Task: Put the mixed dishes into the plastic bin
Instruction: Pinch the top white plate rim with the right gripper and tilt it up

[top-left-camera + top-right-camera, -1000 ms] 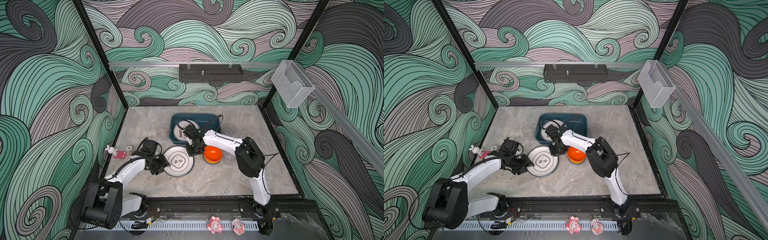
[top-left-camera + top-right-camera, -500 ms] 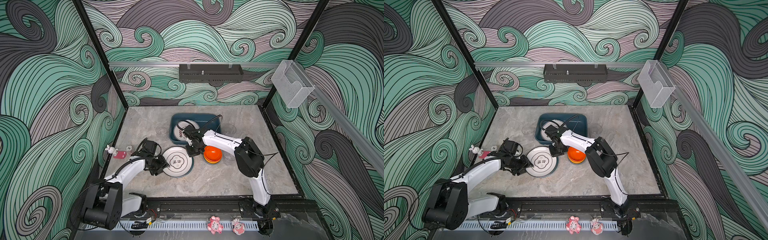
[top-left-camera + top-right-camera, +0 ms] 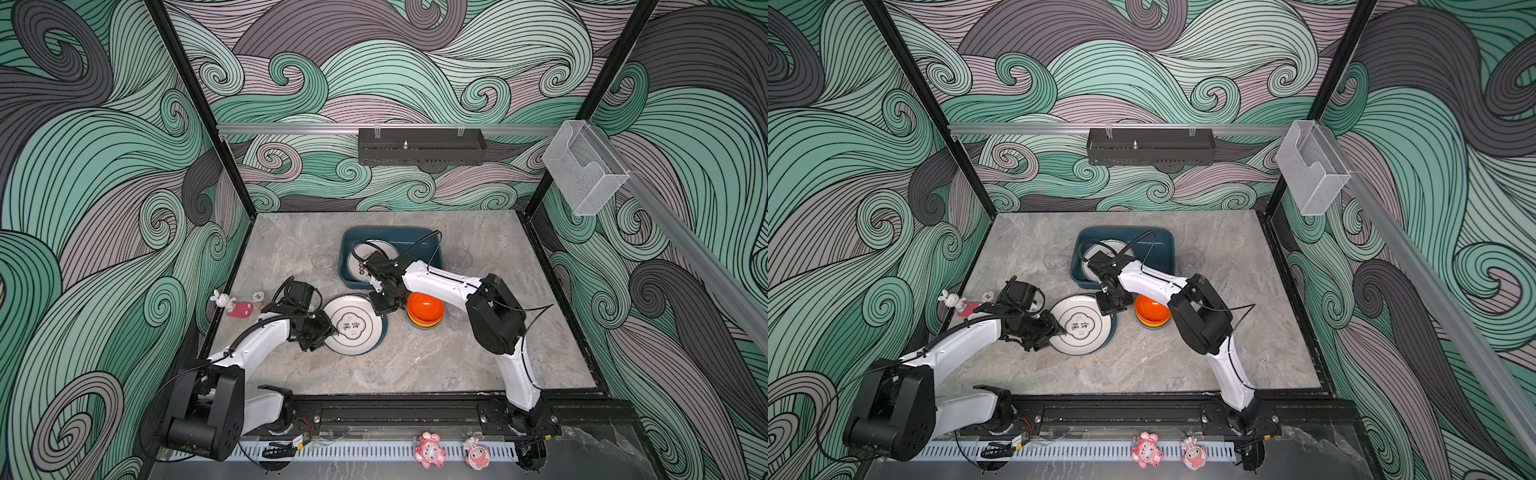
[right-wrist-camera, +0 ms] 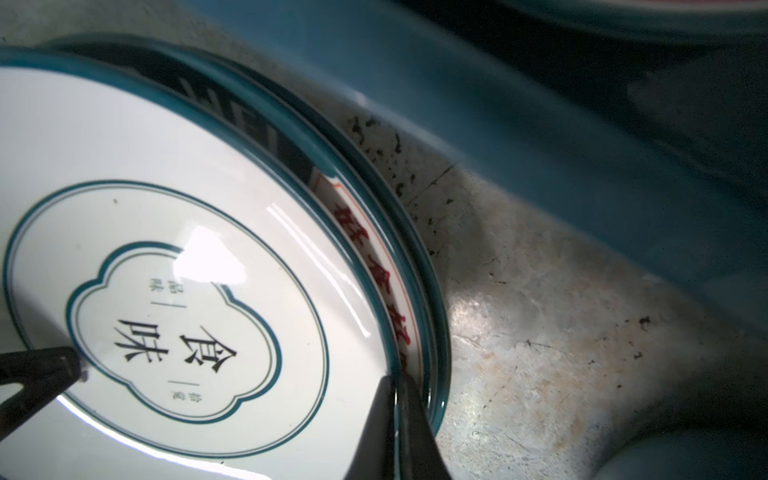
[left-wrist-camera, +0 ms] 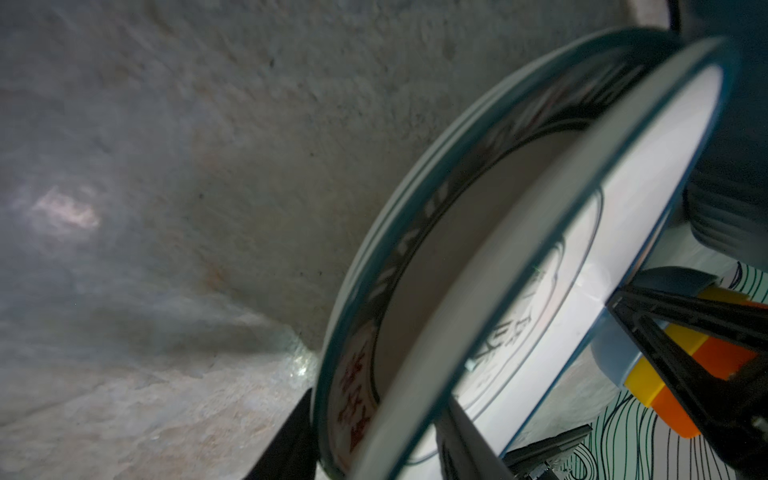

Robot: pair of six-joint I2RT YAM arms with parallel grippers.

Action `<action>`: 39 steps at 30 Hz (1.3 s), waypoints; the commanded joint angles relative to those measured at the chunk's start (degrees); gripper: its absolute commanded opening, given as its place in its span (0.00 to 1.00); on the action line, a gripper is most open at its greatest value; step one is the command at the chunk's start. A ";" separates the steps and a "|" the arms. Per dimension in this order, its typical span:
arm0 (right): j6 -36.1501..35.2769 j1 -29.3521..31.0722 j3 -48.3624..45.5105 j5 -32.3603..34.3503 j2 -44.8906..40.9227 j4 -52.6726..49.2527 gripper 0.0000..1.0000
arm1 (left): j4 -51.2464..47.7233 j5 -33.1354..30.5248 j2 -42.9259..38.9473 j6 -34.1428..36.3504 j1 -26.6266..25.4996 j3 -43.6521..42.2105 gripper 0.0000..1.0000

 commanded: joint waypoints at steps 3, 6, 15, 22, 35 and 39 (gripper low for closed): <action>-0.09 0.44 0.75 -1.44 2.13 -0.97 0.12 | -2.51 -0.92 -2.20 0.06 0.35 -0.34 0.47; -0.02 0.44 0.72 -1.65 2.35 -1.02 0.12 | -3.23 -1.28 -2.86 0.12 0.35 -0.34 0.46; 0.04 0.62 0.50 -1.58 2.72 -0.70 0.12 | -5.01 -1.78 -4.41 0.10 0.35 -0.27 0.36; 0.04 0.71 0.33 -1.58 2.78 -0.56 0.12 | -6.61 -1.98 -5.78 0.10 0.42 -0.04 0.29; -0.05 0.71 -0.12 -1.47 2.12 -0.28 0.12 | -9.22 -2.50 -8.34 -0.34 0.36 0.40 0.14; -0.07 0.71 -0.12 -1.30 1.18 -0.34 0.14 | -10.33 -2.73 -8.84 -0.16 0.36 1.11 0.10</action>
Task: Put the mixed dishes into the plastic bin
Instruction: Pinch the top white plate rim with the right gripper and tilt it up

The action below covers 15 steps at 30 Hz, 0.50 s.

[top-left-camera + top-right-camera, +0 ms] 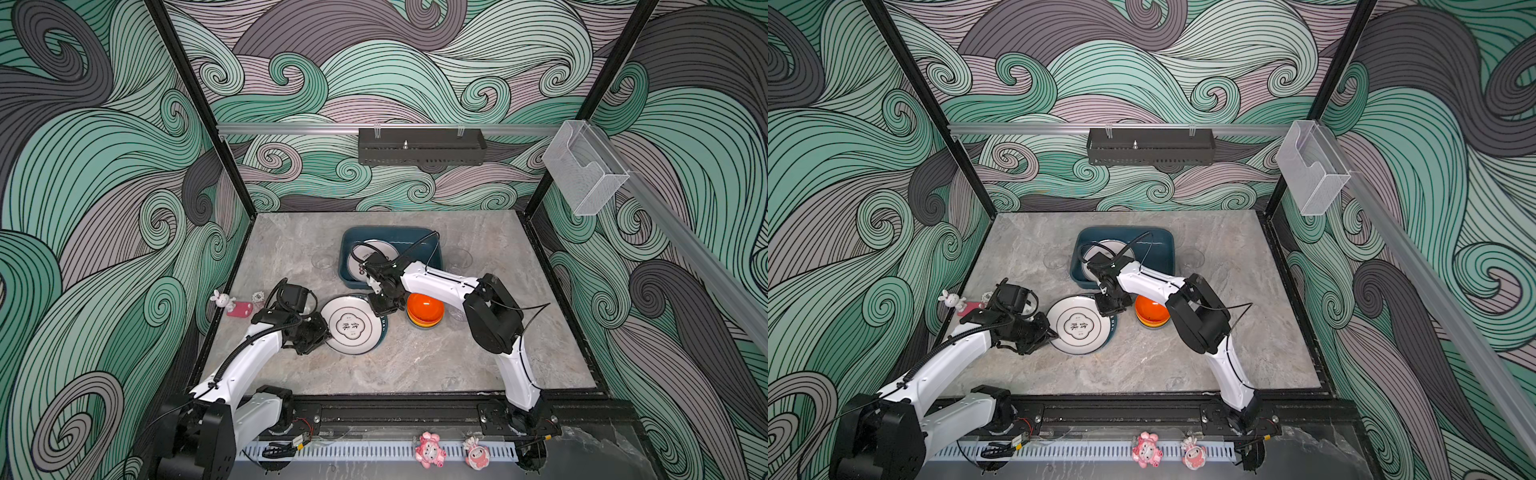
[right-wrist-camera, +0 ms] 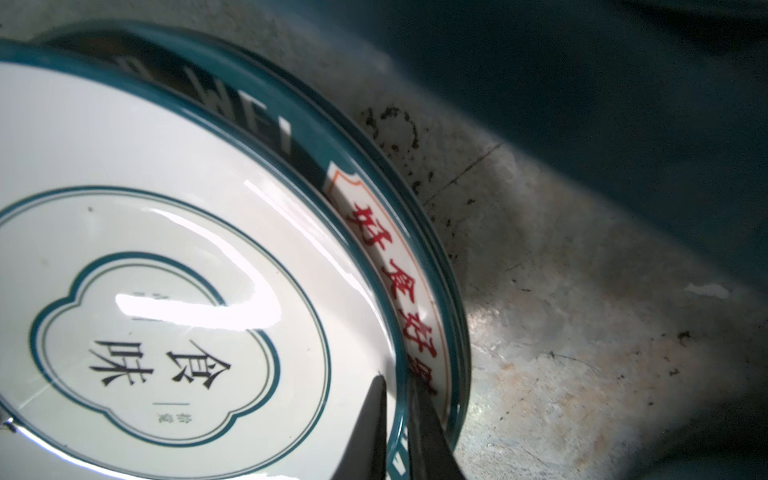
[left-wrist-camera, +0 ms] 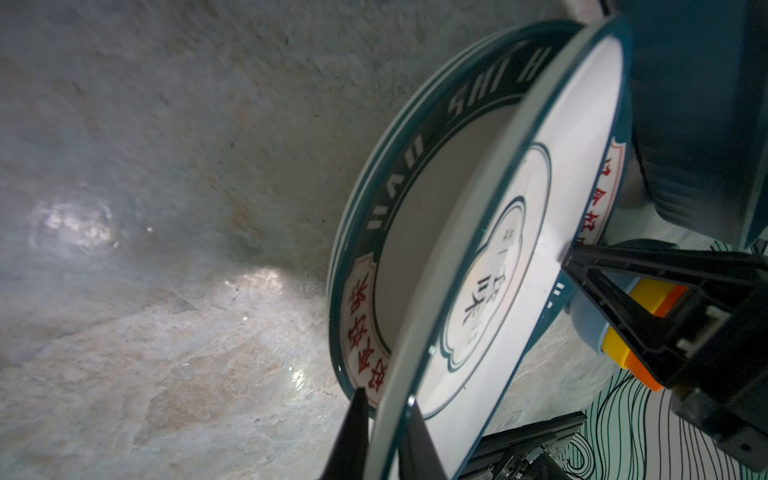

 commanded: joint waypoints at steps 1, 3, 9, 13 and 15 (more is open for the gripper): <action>-0.15 0.60 -0.31 0.17 -0.06 -0.71 0.14 | -3.98 -2.02 -0.06 -0.04 -0.01 1.04 0.10; -0.26 0.60 -0.41 0.15 -1.11 -0.69 0.15 | -4.28 -2.16 -0.23 0.05 0.05 1.30 0.07; -0.18 0.60 -1.50 -0.01 -5.23 0.33 0.17 | -5.15 -1.99 -0.71 0.58 0.05 2.90 0.03; 0.11 0.58 -2.34 -0.69 -7.82 0.59 0.22 | -5.42 -0.92 -1.44 0.54 0.05 4.08 0.00; 0.30 0.51 -3.15 -0.82 -9.29 0.89 0.25 | -5.90 -0.56 -2.05 0.54 0.04 4.95 0.00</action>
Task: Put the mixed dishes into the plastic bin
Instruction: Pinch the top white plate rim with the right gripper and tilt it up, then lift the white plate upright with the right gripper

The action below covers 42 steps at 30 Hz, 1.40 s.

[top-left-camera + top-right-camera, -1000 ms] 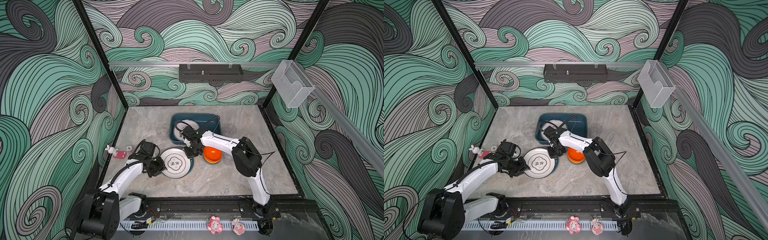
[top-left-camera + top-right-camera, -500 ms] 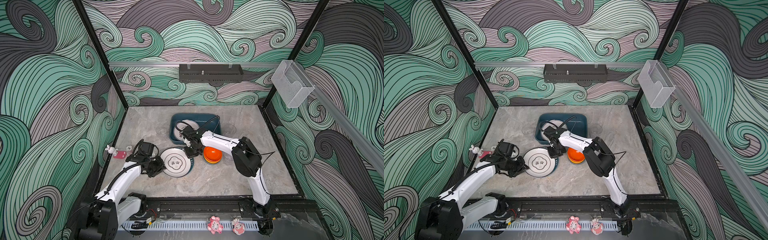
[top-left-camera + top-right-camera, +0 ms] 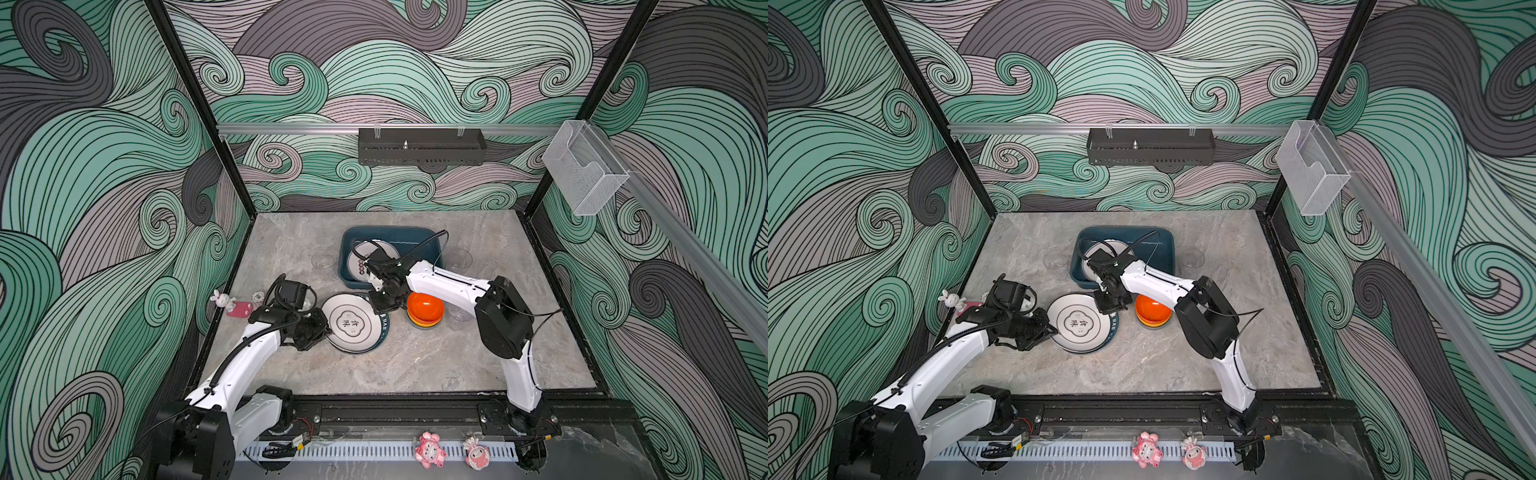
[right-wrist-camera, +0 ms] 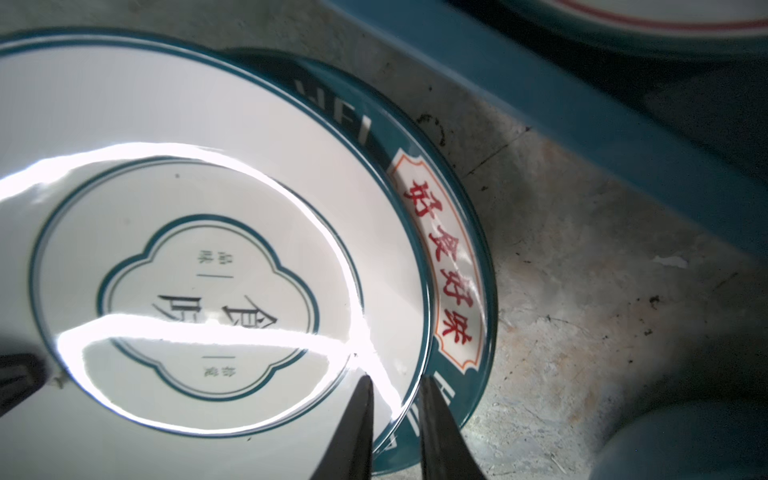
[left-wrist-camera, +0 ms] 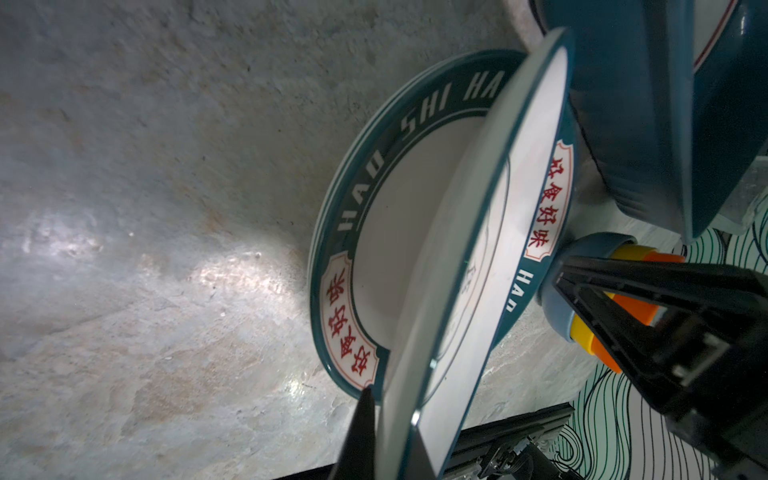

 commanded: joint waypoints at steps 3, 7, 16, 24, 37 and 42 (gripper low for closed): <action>0.69 0.16 -2.58 -0.60 -6.12 0.58 0.28 | -5.23 -0.69 -2.35 0.43 0.09 3.50 0.00; 2.53 -0.88 -6.19 -2.19 -11.04 2.68 0.30 | -5.44 0.49 -5.52 -0.14 0.17 4.66 0.00; 8.31 -6.09 -16.04 -9.46 -21.55 11.81 0.41 | 0.54 5.34 -10.98 -2.60 0.20 5.54 0.00; 15.54 -12.33 -25.60 -19.03 -27.73 24.27 0.47 | 9.04 11.62 -10.11 -7.14 0.05 7.50 0.00; 20.79 -15.39 -30.53 -24.56 -30.26 34.46 0.42 | 16.74 14.76 -7.26 -11.49 -1.45 8.28 0.00; 22.11 -15.67 -30.76 -25.59 -29.95 36.37 0.34 | 18.10 15.33 -6.15 -12.03 -2.17 8.13 0.00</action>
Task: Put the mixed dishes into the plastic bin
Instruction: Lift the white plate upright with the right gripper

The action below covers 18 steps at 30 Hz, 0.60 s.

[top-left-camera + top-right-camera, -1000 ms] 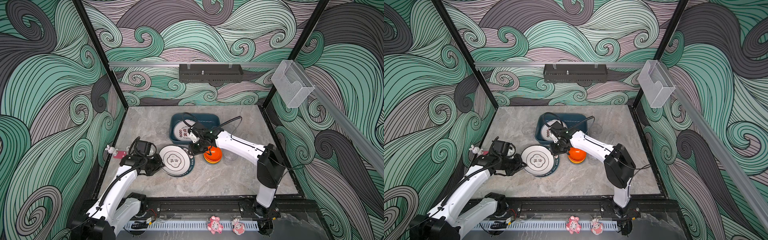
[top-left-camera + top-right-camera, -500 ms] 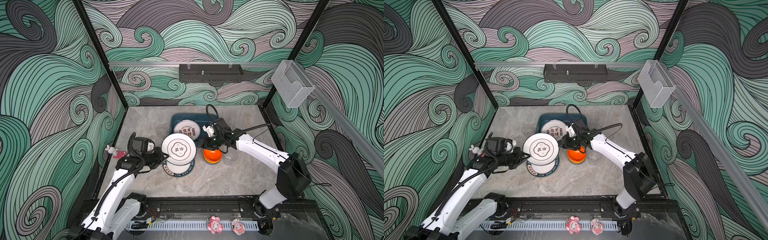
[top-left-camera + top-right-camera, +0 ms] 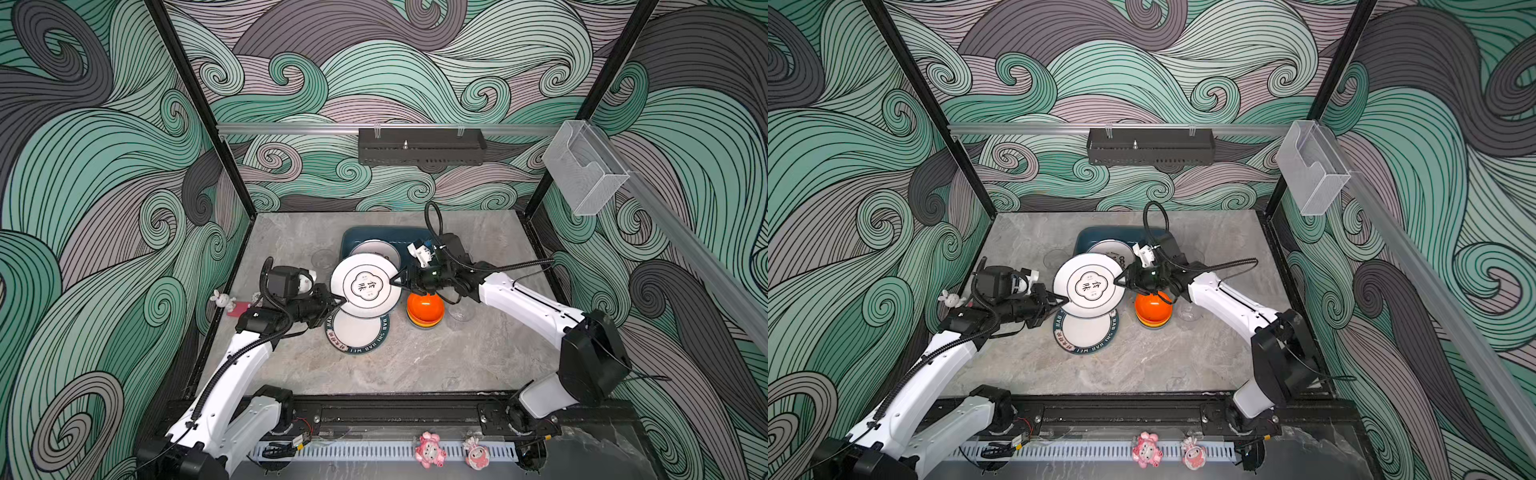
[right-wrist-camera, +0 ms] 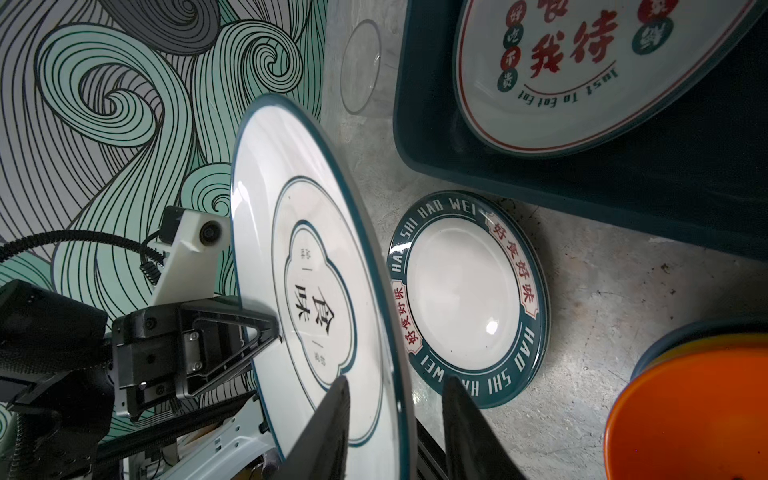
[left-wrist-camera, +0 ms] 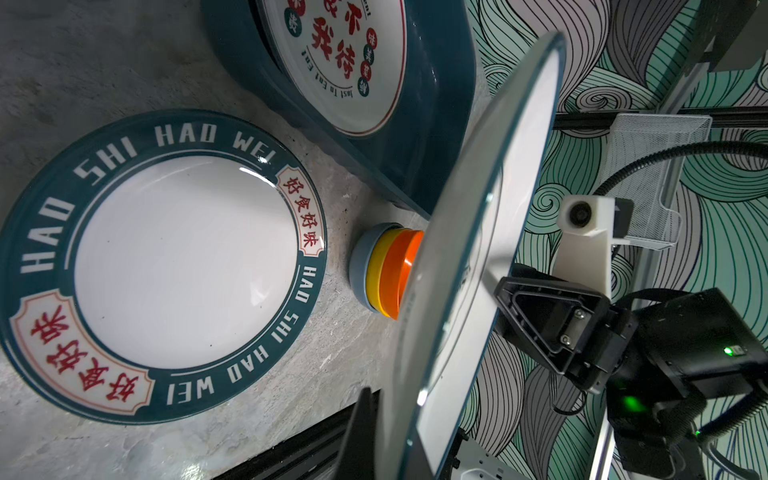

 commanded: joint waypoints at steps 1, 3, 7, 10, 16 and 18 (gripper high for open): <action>0.95 -0.38 -0.79 -1.52 -0.77 2.34 0.31 | 4.32 2.35 0.49 -0.97 -0.62 2.50 0.00; 1.01 -0.46 -0.79 -1.56 -0.89 2.42 0.24 | 4.38 2.27 0.51 -1.01 -0.69 2.47 0.00; 1.04 -0.85 -0.94 -1.56 -0.88 2.60 0.10 | 4.35 1.92 0.80 -0.93 -0.66 2.35 0.00; 0.96 -1.15 -0.88 -1.41 -0.97 2.60 0.04 | 4.14 1.65 0.98 -0.79 -0.68 2.24 0.01; -0.01 -2.17 -0.36 0.11 -1.58 1.25 0.00 | 2.93 0.40 0.67 -0.08 -0.73 2.33 0.27; -0.23 -2.59 -0.18 0.22 -1.52 1.03 0.00 | 1.86 -0.42 0.36 0.41 -0.70 2.42 0.33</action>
